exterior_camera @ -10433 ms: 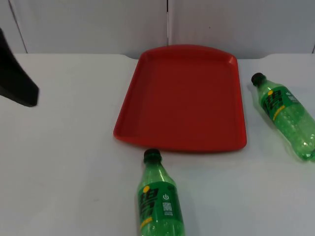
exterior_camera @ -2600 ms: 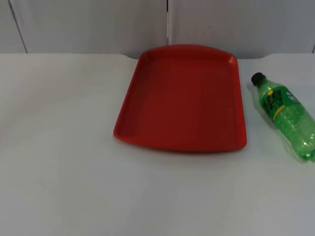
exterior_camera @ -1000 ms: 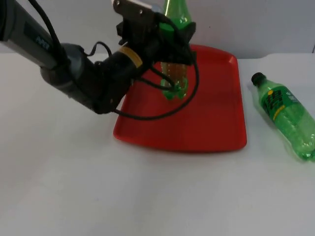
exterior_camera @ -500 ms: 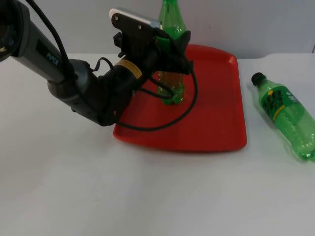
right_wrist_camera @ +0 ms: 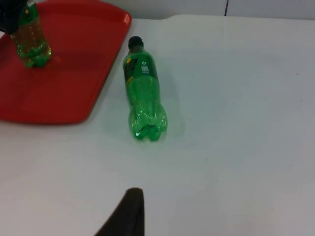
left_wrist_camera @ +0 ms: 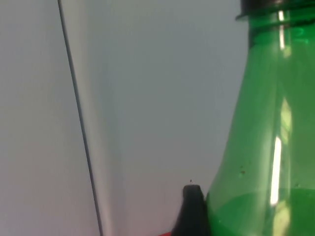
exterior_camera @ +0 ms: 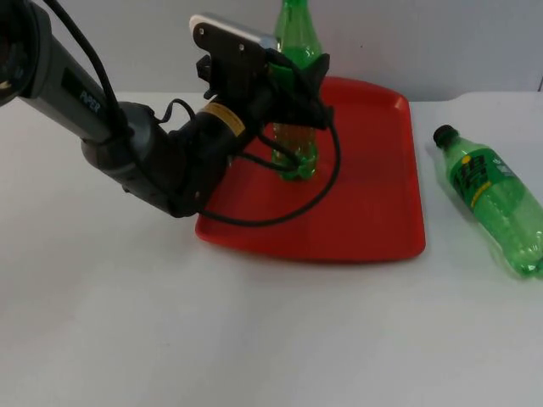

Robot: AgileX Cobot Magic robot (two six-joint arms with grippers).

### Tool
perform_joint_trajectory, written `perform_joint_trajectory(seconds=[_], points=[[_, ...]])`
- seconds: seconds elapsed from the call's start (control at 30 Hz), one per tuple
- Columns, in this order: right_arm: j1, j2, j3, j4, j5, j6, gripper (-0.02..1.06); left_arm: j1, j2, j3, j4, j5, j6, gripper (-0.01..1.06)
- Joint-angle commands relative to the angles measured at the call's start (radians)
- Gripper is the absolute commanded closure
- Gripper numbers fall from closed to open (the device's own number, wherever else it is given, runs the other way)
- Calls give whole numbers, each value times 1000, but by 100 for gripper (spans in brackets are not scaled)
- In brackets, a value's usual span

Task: Place the bottle upright on the tray.

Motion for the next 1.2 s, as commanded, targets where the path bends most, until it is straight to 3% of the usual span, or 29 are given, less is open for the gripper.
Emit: perform_joint_trajectory(seconds=[0.0, 0.03, 0.1, 0.53, 0.77, 0.97, 1.17], points=[[-4, -4, 1, 0, -1, -9, -1, -2, 1, -4, 4, -7, 0, 24], [-4, -4, 1, 0, -1, -9, -1, -2, 1, -4, 4, -7, 0, 24], [-4, -4, 1, 0, -1, -9, -1, -2, 1, -4, 4, -7, 0, 0], [-4, -4, 1, 0, -1, -9, -1, -2, 1, -4, 4, 5, 0, 0], [-4, -4, 1, 0, -1, -9, -1, -2, -7, -2, -3, 73, -39, 0], [-4, -4, 1, 0, -1, -9, -1, -2, -53, 80, -101, 79, -34, 0], [-4, -4, 1, 0, -1, -9, -1, -2, -114, 170, -62, 62, -34, 0]])
